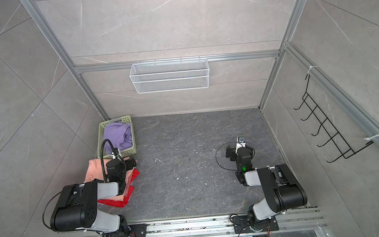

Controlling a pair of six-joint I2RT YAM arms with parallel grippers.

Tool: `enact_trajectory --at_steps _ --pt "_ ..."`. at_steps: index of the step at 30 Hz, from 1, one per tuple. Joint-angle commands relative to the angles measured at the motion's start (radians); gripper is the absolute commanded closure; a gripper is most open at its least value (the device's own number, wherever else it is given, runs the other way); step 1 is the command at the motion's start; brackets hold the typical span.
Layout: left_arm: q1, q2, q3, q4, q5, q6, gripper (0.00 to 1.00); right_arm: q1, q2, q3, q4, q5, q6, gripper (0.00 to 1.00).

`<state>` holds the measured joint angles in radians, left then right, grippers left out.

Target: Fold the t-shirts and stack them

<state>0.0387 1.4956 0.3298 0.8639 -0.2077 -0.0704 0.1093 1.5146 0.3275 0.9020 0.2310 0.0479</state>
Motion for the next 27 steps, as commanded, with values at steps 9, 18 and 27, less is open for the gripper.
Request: enact_trajectory --at_steps 9,18,27 --pt "-0.003 0.006 0.018 0.006 -0.016 0.013 0.00 0.006 -0.002 0.015 0.002 -0.001 -0.010 0.00" --pt "-0.003 0.006 0.018 0.006 -0.015 0.012 0.00 0.006 -0.001 0.019 -0.005 0.002 -0.008 0.00" --pt "-0.002 0.006 0.018 0.007 -0.015 0.012 0.00 0.006 -0.002 0.015 0.002 0.001 -0.012 0.00"
